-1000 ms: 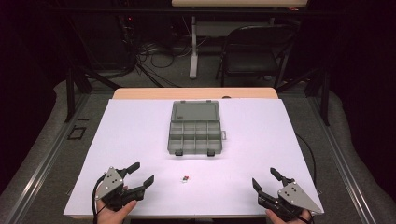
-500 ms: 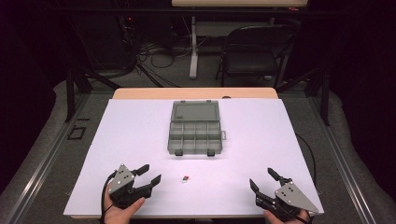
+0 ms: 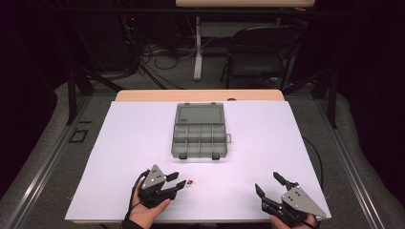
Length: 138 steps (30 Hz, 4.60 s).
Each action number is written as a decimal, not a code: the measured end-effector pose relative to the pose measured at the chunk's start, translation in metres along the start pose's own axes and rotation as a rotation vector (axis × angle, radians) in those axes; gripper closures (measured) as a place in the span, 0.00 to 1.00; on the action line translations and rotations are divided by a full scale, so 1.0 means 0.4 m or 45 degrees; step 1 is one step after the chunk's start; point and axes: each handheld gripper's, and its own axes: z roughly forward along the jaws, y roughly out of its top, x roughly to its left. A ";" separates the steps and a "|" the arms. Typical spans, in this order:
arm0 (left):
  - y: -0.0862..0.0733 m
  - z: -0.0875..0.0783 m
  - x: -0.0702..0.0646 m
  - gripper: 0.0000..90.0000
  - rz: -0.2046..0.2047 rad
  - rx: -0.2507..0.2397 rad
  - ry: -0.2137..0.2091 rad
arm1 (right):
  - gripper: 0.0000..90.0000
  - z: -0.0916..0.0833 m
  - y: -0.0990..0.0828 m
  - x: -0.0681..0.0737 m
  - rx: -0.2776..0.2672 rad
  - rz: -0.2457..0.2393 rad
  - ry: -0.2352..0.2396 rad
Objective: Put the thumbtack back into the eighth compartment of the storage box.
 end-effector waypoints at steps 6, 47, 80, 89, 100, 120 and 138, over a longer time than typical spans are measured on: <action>-0.014 0.031 0.013 0.75 -0.011 0.062 -0.051 | 0.32 0.002 -0.002 -0.003 0.008 0.008 0.005; -0.032 0.077 0.013 0.98 0.036 0.219 -0.108 | 0.32 0.005 -0.003 -0.002 0.022 0.011 0.022; 0.006 0.035 0.010 1.00 -0.091 0.139 -0.167 | 0.32 0.006 -0.003 -0.004 0.025 0.015 0.017; 0.084 0.010 0.001 1.00 -0.088 0.068 -0.133 | 0.32 0.005 -0.003 -0.004 0.028 0.013 0.017; 0.189 0.007 0.010 1.00 -0.070 0.021 -0.081 | 0.32 0.006 -0.003 -0.006 0.024 0.025 0.011; 0.310 0.149 0.030 1.00 -0.071 0.072 -0.071 | 0.31 0.007 -0.006 -0.017 0.032 0.038 -0.003; 0.317 0.263 0.046 1.00 -0.098 0.129 -0.016 | 0.32 0.010 -0.007 -0.017 0.036 0.039 0.003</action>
